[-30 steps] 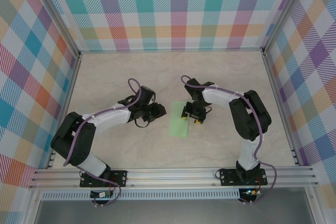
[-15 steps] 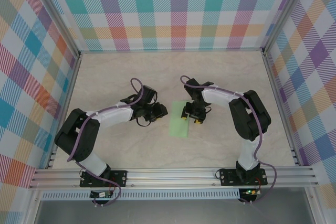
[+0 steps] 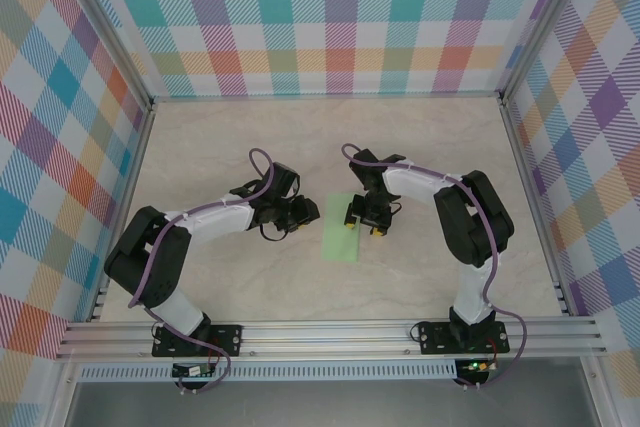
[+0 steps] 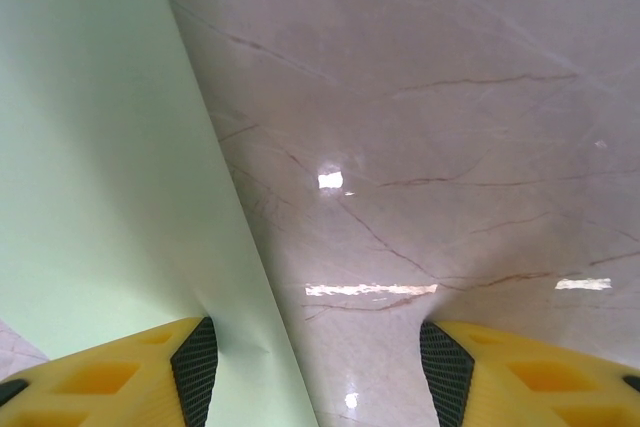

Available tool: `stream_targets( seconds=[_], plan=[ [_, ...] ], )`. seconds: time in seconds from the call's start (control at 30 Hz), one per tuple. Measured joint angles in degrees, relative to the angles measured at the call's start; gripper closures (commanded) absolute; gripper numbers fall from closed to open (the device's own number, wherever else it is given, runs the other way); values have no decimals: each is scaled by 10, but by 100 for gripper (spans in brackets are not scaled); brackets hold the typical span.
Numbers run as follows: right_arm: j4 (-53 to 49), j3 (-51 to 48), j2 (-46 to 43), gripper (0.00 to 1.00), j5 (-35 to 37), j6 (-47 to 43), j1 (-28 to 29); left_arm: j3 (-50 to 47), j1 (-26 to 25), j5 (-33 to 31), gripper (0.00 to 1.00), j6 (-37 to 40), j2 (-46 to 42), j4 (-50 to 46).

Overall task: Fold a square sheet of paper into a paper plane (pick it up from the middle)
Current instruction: Hold the square sheet of paper at the center of the table.

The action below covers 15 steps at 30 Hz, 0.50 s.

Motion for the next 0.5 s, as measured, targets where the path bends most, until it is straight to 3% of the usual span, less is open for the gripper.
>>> stream_targets(
  seconds=[0.3,0.43,0.5],
  plan=[
    [0,0,0,40,1,0,0,26,-3,17,79,6,32,0],
    [-1,0,1,40,1,0,0,47,-10,23,98,8,56,0],
    [-2,1,2,40,2,0,0,59,-14,25,100,8,71,0]
  ],
)
